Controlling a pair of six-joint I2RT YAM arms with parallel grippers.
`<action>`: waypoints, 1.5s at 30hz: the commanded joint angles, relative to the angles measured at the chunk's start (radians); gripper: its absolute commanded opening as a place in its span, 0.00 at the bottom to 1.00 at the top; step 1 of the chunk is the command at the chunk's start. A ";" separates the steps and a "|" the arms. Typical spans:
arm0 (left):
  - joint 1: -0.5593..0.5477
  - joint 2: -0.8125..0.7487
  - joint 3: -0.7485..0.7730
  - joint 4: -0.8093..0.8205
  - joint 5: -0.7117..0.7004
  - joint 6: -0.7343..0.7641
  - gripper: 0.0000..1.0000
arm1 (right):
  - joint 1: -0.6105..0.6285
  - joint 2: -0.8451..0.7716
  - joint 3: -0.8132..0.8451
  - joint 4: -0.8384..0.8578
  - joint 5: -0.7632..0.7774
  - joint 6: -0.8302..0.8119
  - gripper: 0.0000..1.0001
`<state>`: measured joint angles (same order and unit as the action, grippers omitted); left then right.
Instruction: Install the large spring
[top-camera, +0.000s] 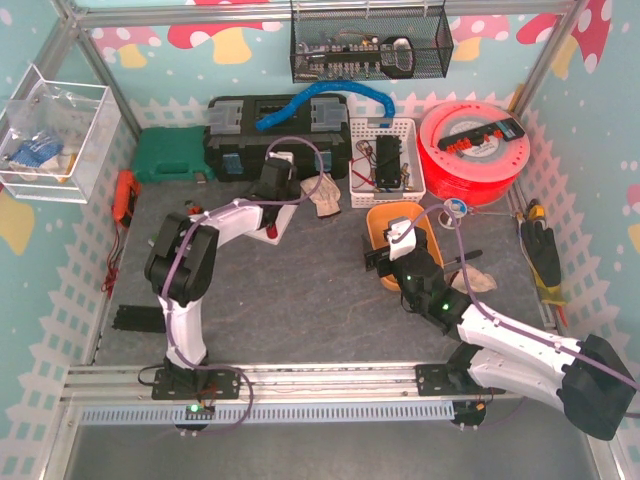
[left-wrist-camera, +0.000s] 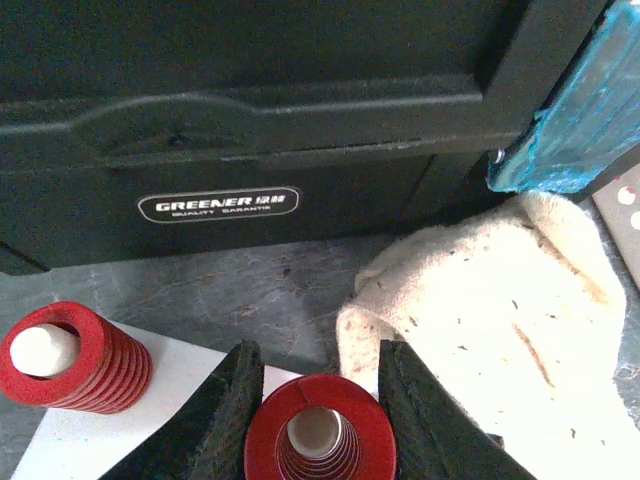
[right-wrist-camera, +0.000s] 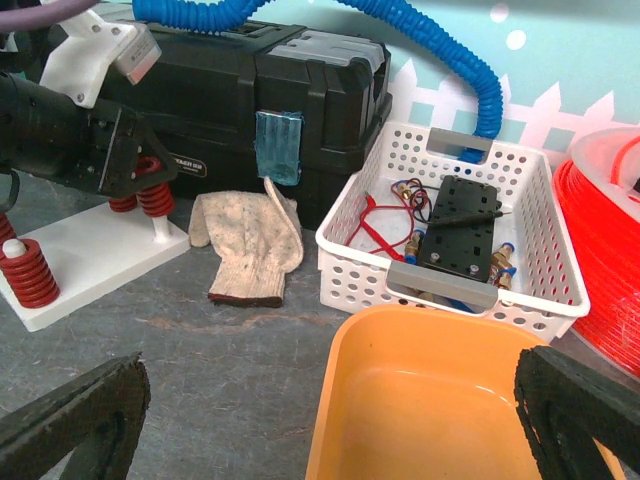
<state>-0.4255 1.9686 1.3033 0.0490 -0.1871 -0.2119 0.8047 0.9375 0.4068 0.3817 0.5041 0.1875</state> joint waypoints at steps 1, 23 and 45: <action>0.004 0.022 0.045 0.021 0.022 0.013 0.09 | -0.006 0.000 -0.011 0.014 0.005 -0.014 0.99; 0.038 -0.169 -0.101 0.060 0.081 -0.069 0.54 | -0.018 0.045 0.010 0.058 -0.002 -0.001 0.99; 0.051 -0.695 -0.867 0.757 -0.067 0.194 0.99 | -0.484 0.319 0.012 0.445 -0.026 -0.252 0.99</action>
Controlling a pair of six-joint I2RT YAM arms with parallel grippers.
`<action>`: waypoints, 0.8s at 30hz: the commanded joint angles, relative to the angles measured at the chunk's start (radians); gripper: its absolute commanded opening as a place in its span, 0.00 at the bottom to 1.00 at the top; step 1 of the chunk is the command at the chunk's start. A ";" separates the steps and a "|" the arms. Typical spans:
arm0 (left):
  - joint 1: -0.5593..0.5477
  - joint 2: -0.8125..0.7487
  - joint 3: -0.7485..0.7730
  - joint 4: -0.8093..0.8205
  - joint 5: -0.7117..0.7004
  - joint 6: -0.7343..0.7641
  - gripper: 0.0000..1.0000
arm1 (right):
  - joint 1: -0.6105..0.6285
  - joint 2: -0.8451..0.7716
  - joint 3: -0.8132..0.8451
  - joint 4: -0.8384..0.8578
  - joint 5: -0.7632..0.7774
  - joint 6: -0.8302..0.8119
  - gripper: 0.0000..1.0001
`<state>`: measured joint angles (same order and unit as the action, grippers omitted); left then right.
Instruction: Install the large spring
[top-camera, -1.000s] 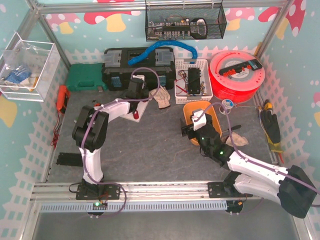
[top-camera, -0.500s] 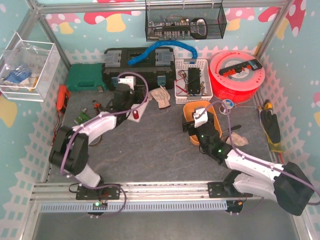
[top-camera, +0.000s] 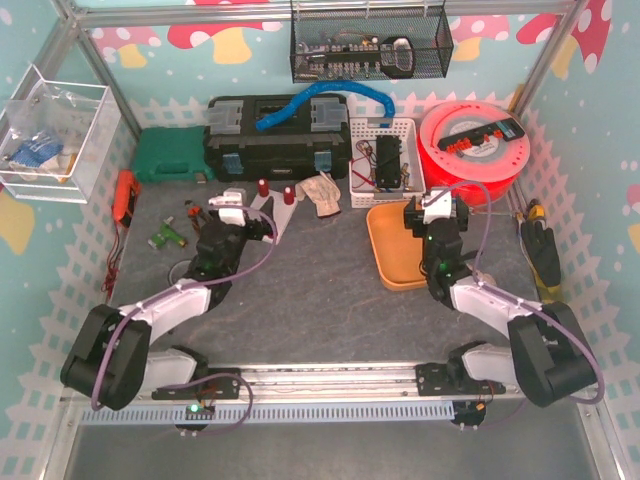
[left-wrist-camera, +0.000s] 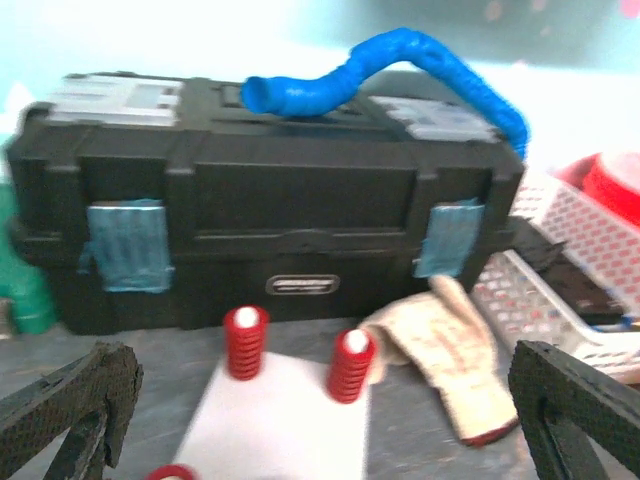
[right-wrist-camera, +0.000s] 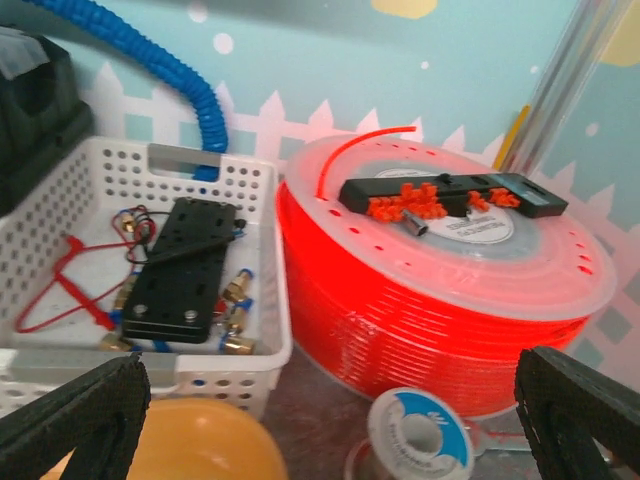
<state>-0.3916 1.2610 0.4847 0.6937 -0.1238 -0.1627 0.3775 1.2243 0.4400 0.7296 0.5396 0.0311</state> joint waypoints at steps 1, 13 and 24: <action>0.022 0.021 -0.073 0.146 -0.146 0.178 0.99 | -0.077 0.040 -0.027 0.100 -0.069 -0.109 0.99; 0.221 0.078 -0.243 0.347 -0.026 0.185 0.99 | -0.226 0.122 -0.190 0.329 -0.276 -0.106 0.99; 0.292 0.170 -0.272 0.518 0.221 0.204 0.99 | -0.378 0.232 -0.276 0.611 -0.507 -0.032 0.99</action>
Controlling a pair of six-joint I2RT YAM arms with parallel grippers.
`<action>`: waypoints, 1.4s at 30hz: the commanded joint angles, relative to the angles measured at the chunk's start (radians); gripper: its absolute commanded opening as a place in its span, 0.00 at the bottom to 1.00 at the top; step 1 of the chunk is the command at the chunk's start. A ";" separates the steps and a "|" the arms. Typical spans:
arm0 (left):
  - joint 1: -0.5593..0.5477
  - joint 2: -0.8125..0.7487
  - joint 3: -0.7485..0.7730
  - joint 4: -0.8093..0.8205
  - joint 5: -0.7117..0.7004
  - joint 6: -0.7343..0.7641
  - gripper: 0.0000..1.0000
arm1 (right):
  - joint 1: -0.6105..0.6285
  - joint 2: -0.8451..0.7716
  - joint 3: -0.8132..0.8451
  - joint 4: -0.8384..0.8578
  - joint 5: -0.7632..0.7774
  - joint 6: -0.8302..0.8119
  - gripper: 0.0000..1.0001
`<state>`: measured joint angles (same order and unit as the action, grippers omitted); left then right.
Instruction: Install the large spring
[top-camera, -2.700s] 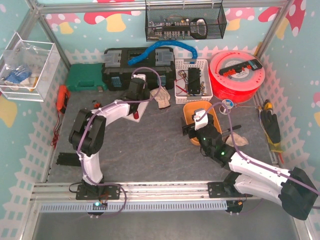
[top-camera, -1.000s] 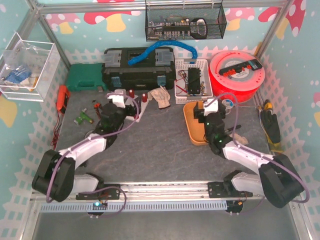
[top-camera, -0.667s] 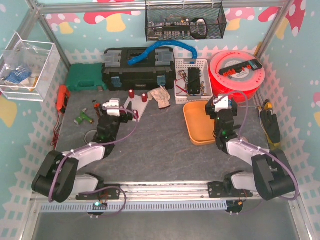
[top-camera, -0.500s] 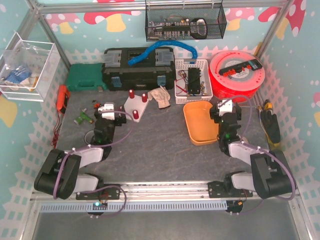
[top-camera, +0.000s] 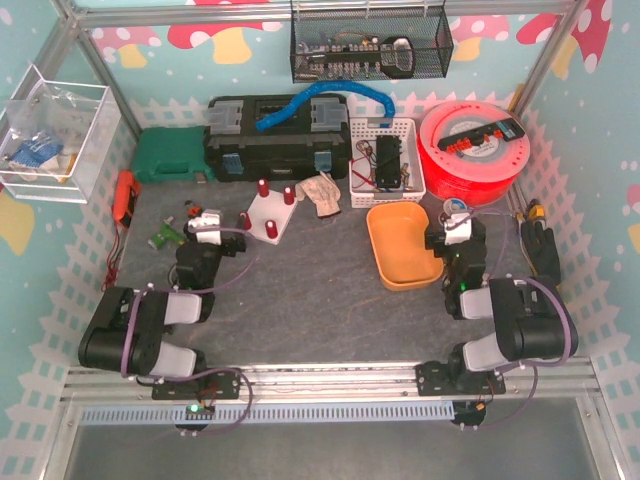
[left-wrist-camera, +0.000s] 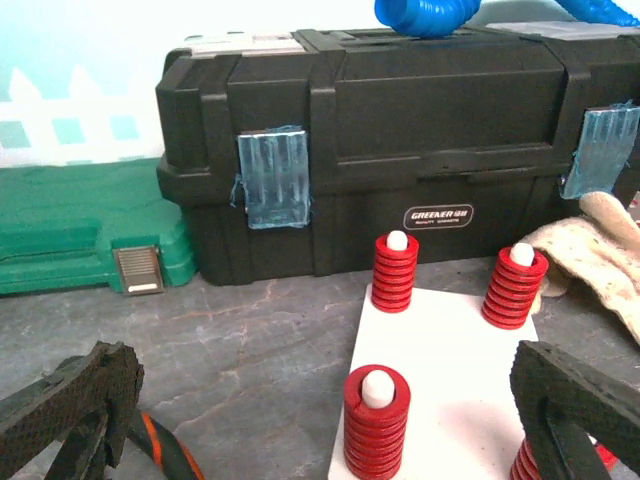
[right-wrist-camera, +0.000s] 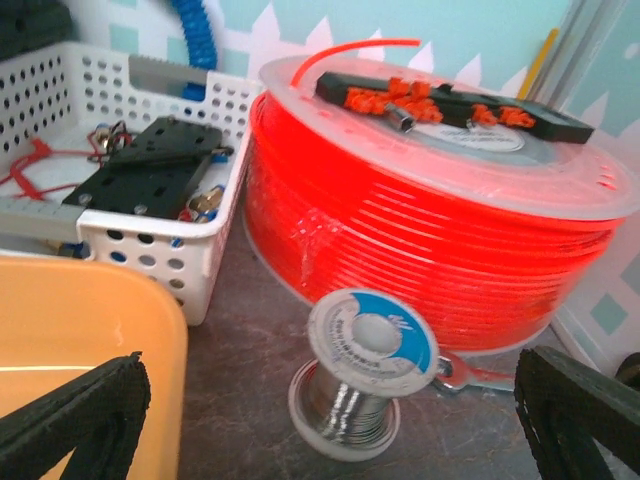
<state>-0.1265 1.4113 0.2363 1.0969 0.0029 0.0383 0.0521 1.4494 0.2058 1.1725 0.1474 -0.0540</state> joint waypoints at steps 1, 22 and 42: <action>0.035 0.014 -0.036 0.130 0.094 -0.011 0.99 | -0.062 0.014 -0.058 0.202 -0.122 0.066 0.99; 0.077 0.115 -0.011 0.182 0.018 -0.087 0.99 | -0.060 0.059 -0.016 0.152 -0.019 0.100 0.99; 0.077 0.116 -0.006 0.176 0.018 -0.089 0.99 | -0.060 0.059 -0.016 0.152 -0.019 0.101 0.99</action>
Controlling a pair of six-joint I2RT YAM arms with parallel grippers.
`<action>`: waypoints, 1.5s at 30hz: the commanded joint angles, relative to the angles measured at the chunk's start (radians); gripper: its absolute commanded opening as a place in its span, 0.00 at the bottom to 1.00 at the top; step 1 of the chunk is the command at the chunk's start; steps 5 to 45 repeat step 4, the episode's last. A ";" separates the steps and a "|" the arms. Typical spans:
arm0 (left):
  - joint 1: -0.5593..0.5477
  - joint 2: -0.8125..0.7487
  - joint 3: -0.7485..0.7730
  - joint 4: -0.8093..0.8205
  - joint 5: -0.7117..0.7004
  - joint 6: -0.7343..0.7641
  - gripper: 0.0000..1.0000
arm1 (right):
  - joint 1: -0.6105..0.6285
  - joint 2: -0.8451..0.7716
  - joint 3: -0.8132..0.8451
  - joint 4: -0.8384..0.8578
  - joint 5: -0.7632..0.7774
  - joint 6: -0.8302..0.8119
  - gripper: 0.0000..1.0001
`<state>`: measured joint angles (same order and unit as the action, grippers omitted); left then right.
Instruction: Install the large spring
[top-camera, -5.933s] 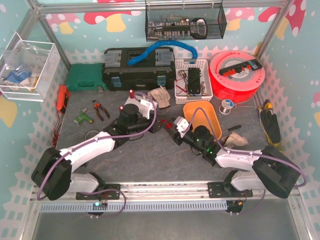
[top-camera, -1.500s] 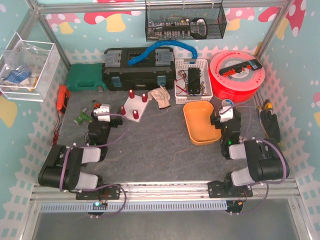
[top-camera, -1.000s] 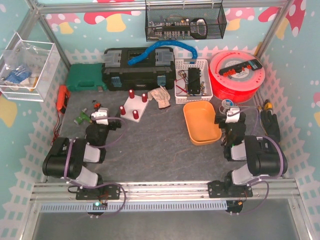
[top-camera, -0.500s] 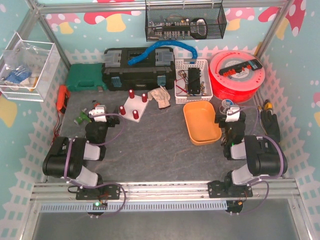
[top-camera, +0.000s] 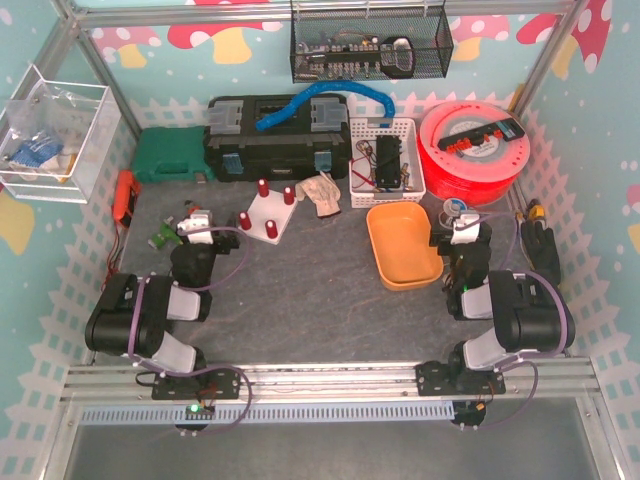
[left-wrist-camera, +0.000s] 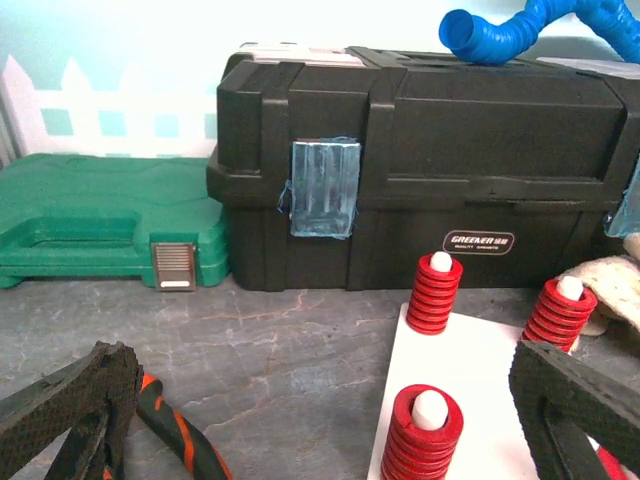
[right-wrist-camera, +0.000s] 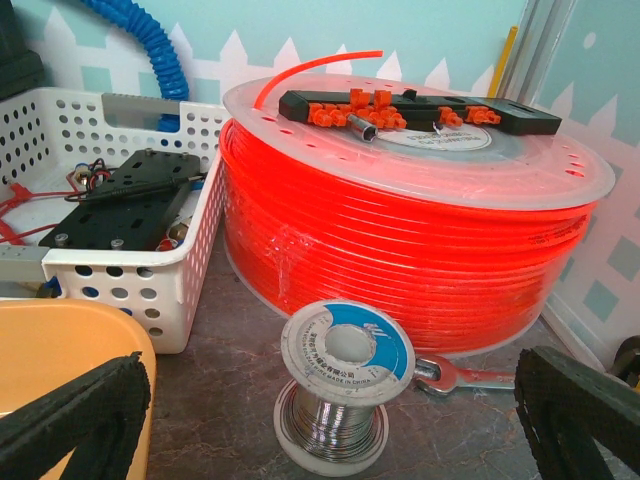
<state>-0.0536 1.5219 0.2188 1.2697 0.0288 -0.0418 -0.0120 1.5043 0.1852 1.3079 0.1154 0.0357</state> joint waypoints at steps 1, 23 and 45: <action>0.005 0.006 0.011 0.003 -0.007 -0.009 0.99 | 0.004 0.005 0.005 0.016 0.013 0.011 0.99; 0.005 0.004 0.010 0.004 -0.007 -0.009 0.99 | 0.004 0.005 0.005 0.016 0.013 0.010 0.99; 0.005 0.004 0.010 0.004 -0.007 -0.009 0.99 | 0.004 0.005 0.005 0.016 0.013 0.010 0.99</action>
